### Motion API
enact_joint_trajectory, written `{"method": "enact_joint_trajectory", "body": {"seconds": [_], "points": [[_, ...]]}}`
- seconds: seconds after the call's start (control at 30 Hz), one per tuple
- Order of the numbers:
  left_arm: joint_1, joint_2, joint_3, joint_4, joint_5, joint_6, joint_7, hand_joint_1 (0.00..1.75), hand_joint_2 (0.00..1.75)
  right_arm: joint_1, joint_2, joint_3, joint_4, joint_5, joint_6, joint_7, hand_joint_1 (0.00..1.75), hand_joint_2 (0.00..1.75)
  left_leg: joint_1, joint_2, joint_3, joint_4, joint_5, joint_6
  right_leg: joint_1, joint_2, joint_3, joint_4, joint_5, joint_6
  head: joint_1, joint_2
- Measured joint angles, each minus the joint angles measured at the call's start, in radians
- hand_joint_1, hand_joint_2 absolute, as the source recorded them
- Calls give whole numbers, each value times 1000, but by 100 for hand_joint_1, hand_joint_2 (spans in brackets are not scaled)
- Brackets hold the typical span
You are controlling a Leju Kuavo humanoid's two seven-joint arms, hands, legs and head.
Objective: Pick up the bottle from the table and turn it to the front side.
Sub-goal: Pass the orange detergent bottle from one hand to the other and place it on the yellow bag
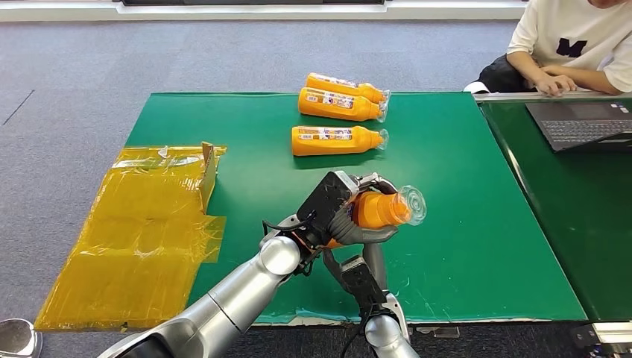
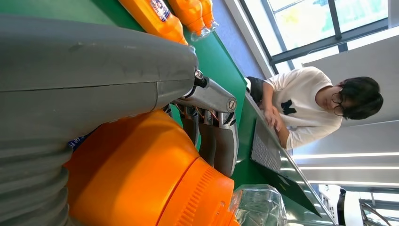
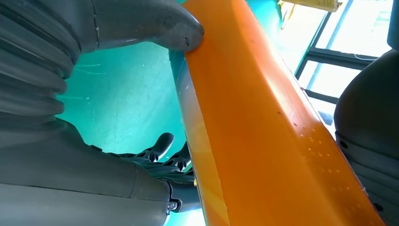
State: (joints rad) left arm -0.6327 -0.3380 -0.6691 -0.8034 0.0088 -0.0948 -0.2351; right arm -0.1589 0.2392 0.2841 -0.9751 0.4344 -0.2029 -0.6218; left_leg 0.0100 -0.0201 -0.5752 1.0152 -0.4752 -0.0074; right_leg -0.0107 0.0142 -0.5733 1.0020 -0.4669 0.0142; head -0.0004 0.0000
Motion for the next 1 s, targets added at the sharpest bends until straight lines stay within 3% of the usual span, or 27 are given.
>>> {"method": "enact_joint_trajectory", "body": {"seconds": [0.37,0.63,0.8,1.0], "points": [[0,5,-9,-20,-26,0,-10,175,175,-4,4,3,0,-7,-36,-2,175,175,0,0,0,0,0,0,0,0,0,0,0,0,0,0],[5,12,-15,-35,-44,11,-8,175,175,-7,11,19,0,7,-76,40,175,175,0,0,0,0,0,0,0,0,0,0,0,0,0,0],[19,26,-15,-49,-55,26,-6,175,175,-10,3,40,-19,112,-145,167,175,175,0,0,0,0,0,0,0,0,-1,0,0,0,0,0],[43,45,-14,-87,-85,32,26,175,175,-12,-30,41,-91,361,-97,453,175,175,0,0,0,0,0,0,0,0,-1,0,0,0,0,0]]}}
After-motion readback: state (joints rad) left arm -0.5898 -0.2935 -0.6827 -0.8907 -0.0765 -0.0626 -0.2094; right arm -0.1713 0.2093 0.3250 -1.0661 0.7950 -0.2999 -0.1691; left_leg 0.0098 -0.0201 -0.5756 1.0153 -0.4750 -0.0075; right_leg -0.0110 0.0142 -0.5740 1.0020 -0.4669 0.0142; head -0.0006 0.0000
